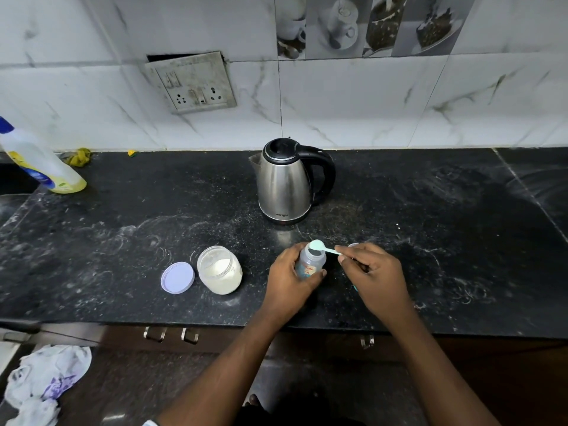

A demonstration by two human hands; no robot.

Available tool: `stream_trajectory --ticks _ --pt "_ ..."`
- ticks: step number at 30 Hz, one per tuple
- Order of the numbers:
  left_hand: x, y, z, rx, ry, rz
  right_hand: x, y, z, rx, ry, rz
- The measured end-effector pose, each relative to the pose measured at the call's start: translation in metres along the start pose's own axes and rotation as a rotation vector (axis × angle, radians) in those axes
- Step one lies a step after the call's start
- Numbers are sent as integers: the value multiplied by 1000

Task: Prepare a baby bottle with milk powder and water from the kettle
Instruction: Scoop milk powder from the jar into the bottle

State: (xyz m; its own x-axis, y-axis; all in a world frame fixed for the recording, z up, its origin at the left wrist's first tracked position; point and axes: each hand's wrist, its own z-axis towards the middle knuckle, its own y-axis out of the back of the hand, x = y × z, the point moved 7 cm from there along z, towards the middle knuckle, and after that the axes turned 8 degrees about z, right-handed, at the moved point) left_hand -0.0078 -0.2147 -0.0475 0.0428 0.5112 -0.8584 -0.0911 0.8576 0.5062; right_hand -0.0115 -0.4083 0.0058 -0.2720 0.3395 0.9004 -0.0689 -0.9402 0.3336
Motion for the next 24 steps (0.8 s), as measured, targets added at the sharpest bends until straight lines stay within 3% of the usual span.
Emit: stream_trajectory --ticks 16,24 --pt "14 -4 1 33 36 -69 21 -10 10 -28 -16 -55" --pt "17 0 -6 19 35 55 69 -124 47 256 -56 10"
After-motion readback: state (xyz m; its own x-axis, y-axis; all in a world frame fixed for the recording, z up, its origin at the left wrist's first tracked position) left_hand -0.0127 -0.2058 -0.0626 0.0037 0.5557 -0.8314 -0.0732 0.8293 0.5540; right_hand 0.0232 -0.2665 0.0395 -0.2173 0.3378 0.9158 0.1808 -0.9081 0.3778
